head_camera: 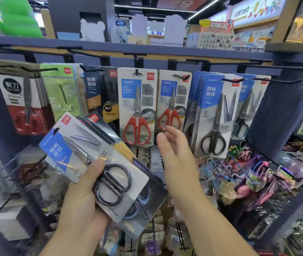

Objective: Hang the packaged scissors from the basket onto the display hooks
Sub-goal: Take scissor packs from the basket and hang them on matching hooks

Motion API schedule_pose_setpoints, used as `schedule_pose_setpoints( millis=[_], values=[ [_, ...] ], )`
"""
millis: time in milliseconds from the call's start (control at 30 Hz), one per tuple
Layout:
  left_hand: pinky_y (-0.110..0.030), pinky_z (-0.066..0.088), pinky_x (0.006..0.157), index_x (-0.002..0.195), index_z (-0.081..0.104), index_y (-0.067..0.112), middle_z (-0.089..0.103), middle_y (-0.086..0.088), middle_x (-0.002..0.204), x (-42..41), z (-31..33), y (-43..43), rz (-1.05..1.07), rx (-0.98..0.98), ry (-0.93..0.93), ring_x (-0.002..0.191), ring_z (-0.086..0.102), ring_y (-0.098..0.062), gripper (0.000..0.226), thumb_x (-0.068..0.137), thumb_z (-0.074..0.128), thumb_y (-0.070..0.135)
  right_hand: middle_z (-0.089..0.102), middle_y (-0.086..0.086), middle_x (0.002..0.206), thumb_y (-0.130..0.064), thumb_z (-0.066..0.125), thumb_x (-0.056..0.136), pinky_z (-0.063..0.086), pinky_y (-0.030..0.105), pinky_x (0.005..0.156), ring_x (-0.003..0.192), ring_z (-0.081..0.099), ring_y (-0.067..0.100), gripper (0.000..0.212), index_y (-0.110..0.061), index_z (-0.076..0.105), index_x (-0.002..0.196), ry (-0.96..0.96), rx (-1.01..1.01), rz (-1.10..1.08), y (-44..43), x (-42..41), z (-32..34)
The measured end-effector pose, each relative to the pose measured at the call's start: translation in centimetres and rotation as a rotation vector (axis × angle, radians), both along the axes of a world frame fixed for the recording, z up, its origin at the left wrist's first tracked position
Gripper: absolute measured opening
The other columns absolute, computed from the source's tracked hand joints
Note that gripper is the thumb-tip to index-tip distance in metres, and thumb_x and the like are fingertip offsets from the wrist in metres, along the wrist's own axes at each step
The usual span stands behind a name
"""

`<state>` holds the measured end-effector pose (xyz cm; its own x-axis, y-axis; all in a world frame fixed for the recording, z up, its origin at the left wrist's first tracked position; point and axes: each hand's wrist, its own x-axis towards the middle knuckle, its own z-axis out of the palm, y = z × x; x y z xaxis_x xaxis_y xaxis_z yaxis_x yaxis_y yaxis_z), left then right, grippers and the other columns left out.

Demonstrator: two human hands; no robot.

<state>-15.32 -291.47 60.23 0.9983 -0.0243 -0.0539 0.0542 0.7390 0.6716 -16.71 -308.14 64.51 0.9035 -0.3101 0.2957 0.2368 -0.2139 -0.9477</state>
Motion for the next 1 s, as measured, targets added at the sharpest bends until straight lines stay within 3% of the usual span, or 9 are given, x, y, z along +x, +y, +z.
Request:
schedule_pose_setpoints(
  millis=[67, 133, 200, 333, 500, 567, 667, 833, 1000],
  values=[
    [-0.061, 0.055, 0.103, 0.137, 0.067, 0.011, 0.075, -0.017, 0.125, -0.3, 0.2, -0.7, -0.024, -0.036, -0.031, 0.115, 0.073, -0.036, 0.058, 0.081, 0.072, 0.025, 0.056, -0.031, 0.132, -0.077, 0.070, 0.069, 0.045, 0.018, 0.102, 0.122, 0.051, -0.015, 0.072, -0.049, 0.055, 0.134, 0.072, -0.226, 0.219, 0.7, -1.9, -0.2],
    [-0.063, 0.050, 0.106, 0.138, 0.066, 0.010, 0.073, -0.022, 0.129, -0.3, -0.2, -1.1, -0.002, -0.036, -0.025, 0.118, 0.071, -0.042, 0.060, 0.080, 0.076, 0.020, 0.056, -0.031, 0.127, -0.062, 0.089, 0.063, 0.045, 0.012, 0.097, 0.119, 0.052, -0.014, 0.076, -0.047, 0.058, 0.131, 0.098, -0.424, 0.274, 0.7, -2.2, -0.9],
    [-0.063, 0.053, 0.102, 0.135, 0.068, 0.012, 0.073, -0.022, 0.127, -0.7, 0.0, -1.7, 0.026, -0.018, -0.009, 0.114, 0.072, -0.043, 0.059, 0.078, 0.078, 0.018, 0.058, -0.031, 0.125, -0.052, 0.096, 0.063, 0.047, 0.016, 0.101, 0.119, 0.054, -0.012, 0.078, -0.045, 0.060, 0.132, 0.103, -0.421, 0.241, 0.6, -2.2, -1.4],
    [-0.052, 0.065, 0.085, 0.129, 0.072, 0.017, 0.077, -0.016, 0.121, -1.5, 0.4, -2.6, 0.024, 0.043, -0.016, 0.108, 0.076, -0.035, 0.052, 0.077, 0.073, 0.025, 0.071, -0.021, 0.117, -0.048, 0.090, 0.066, 0.056, 0.037, 0.096, 0.110, 0.067, 0.001, 0.063, -0.043, 0.068, 0.125, 0.060, -0.298, 0.202, 0.2, -2.3, -2.0],
    [-0.042, 0.066, 0.072, 0.140, 0.064, 0.019, 0.076, -0.013, 0.127, -2.4, 0.8, -3.7, 0.039, 0.048, 0.002, 0.109, 0.076, -0.032, 0.060, 0.083, 0.070, 0.036, 0.076, -0.013, 0.097, -0.018, 0.089, 0.080, 0.059, 0.030, 0.080, 0.090, 0.071, 0.009, 0.031, -0.029, 0.075, 0.105, -0.024, -0.121, 0.189, -0.9, -3.2, -1.9],
    [-0.040, 0.066, 0.068, 0.133, 0.069, 0.020, 0.078, -0.013, 0.120, -2.7, 0.7, -4.1, 0.032, 0.071, 0.012, 0.102, 0.078, -0.032, 0.054, 0.081, 0.070, 0.037, 0.077, -0.003, 0.097, -0.010, 0.088, 0.080, 0.062, 0.040, 0.081, 0.091, 0.074, 0.019, 0.028, -0.024, 0.076, 0.100, -0.061, 0.030, 0.187, -1.4, -3.4, -1.8],
    [-0.040, 0.067, 0.067, 0.120, 0.075, 0.017, 0.081, -0.013, 0.109, -3.2, 0.7, -4.7, 0.018, 0.080, 0.022, 0.091, 0.080, -0.028, 0.042, 0.080, 0.071, 0.030, 0.077, 0.011, 0.102, -0.015, 0.086, 0.078, 0.058, 0.052, 0.085, 0.095, 0.074, 0.032, 0.024, -0.022, 0.075, 0.098, -0.071, 0.297, 0.196, -2.0, -3.3, -2.1],
    [-0.051, 0.058, 0.091, 0.120, 0.076, 0.015, 0.080, -0.012, 0.112, -3.8, 0.8, -5.4, 0.044, 0.140, 0.061, 0.099, 0.079, -0.031, 0.033, 0.089, 0.071, 0.024, 0.077, 0.011, 0.104, -0.024, 0.080, 0.085, 0.055, 0.046, 0.088, 0.095, 0.072, 0.028, 0.010, -0.027, 0.078, 0.094, -0.023, 0.556, 0.238, -3.1, -3.4, -2.7],
    [-0.037, 0.061, 0.067, 0.125, 0.072, 0.009, 0.081, -0.011, 0.107, -3.5, 0.4, -6.1, 0.101, 0.237, 0.054, 0.081, 0.080, -0.022, 0.030, 0.096, 0.068, 0.015, 0.076, 0.016, 0.106, -0.017, 0.077, 0.082, 0.054, 0.049, 0.091, 0.094, 0.072, 0.030, 0.013, -0.022, 0.080, 0.094, -0.018, 0.801, 0.264, -4.6, -4.1, -3.4]
  ],
)
